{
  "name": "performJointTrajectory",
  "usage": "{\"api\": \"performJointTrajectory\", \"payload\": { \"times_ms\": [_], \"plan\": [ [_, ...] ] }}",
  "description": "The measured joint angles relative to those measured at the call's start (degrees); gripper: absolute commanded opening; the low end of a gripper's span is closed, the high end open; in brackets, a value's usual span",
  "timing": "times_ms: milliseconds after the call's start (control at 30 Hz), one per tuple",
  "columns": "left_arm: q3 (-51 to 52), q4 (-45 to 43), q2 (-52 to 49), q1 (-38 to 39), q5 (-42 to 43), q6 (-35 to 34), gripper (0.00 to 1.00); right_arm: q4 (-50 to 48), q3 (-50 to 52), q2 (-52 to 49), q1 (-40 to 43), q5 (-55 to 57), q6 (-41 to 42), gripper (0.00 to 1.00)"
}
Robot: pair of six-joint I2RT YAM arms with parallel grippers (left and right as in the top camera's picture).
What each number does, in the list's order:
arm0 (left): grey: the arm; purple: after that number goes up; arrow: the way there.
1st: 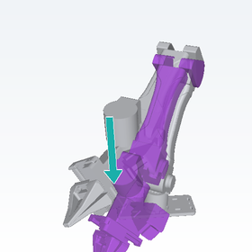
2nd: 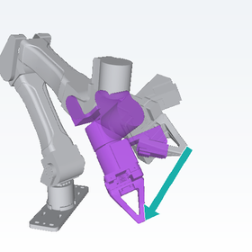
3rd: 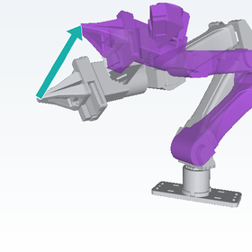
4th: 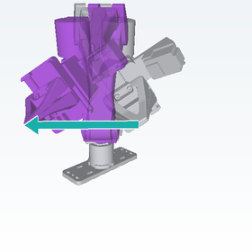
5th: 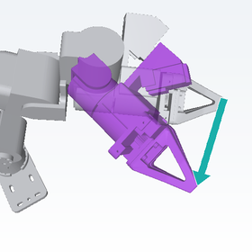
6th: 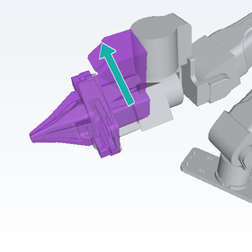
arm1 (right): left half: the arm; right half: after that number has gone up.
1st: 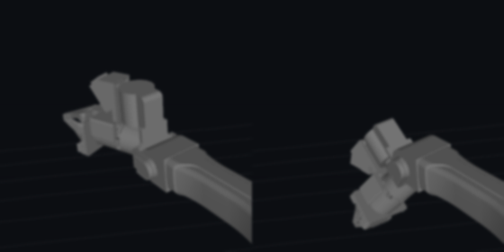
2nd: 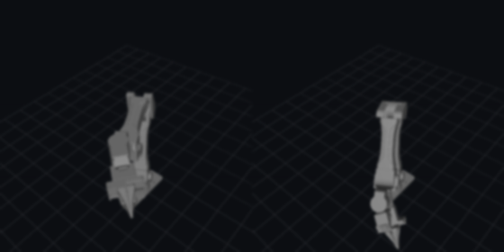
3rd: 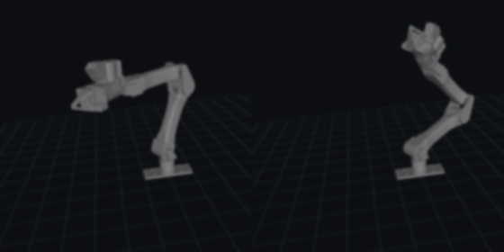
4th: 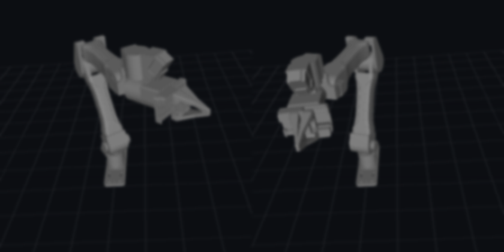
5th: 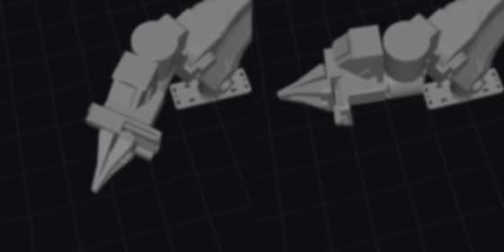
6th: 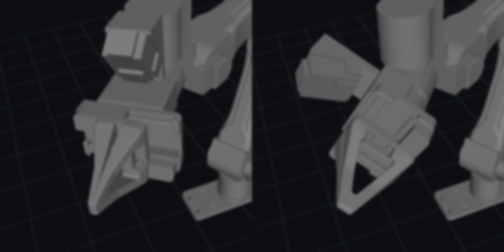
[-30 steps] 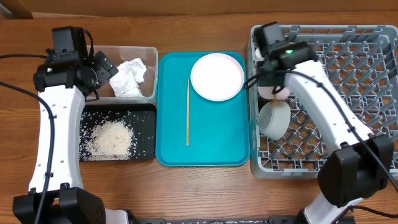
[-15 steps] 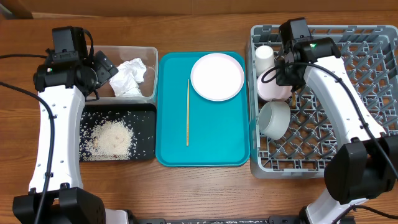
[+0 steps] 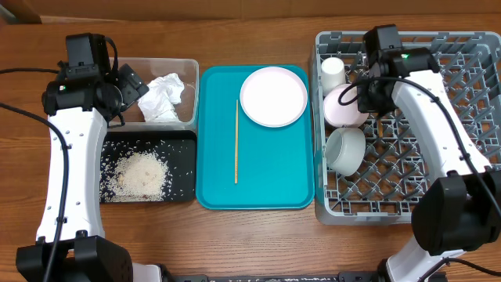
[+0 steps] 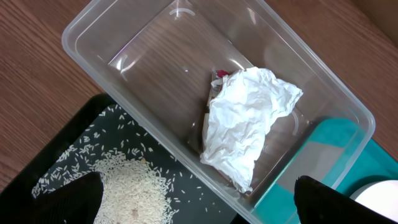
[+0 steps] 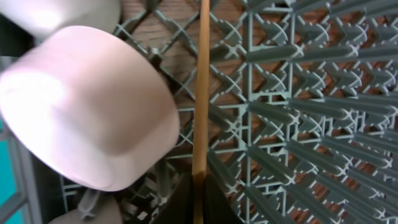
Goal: Sort waste into correct bins and load items into the dishwasher
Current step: 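Carry the chopstick right into the grey rack beside the pink bowl, then lower the chopstick upright into the rack slots and release it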
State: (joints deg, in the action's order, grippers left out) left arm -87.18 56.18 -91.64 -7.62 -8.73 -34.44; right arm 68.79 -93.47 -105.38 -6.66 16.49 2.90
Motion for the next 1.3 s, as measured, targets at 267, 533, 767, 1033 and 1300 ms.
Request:
{"api": "performJointTrajectory", "payload": {
  "times_ms": [267, 533, 767, 1033, 1300],
  "plan": [
    [0.0, 0.0, 0.0, 0.0, 0.0, 0.0, 1.00, -0.3, 0.2, 0.0, 1.0, -2.2, -1.7, 0.04],
    [0.0, 0.0, 0.0, 0.0, 0.0, 0.0, 1.00, -0.4, 0.2, 0.0, 1.3, -3.5, -3.0, 0.05],
    [0.0, 0.0, 0.0, 0.0, 0.0, 0.0, 1.00, -0.2, 0.2, 0.0, 3.0, -3.9, -3.1, 0.20],
    [0.0, 0.0, 0.0, 0.0, 0.0, 0.0, 1.00, 0.0, 0.2, 0.0, 4.4, -5.6, -3.3, 0.21],
    [0.0, 0.0, 0.0, 0.0, 0.0, 0.0, 1.00, 0.3, 0.2, 0.0, 4.4, -5.8, -3.3, 0.21]
  ]
}}
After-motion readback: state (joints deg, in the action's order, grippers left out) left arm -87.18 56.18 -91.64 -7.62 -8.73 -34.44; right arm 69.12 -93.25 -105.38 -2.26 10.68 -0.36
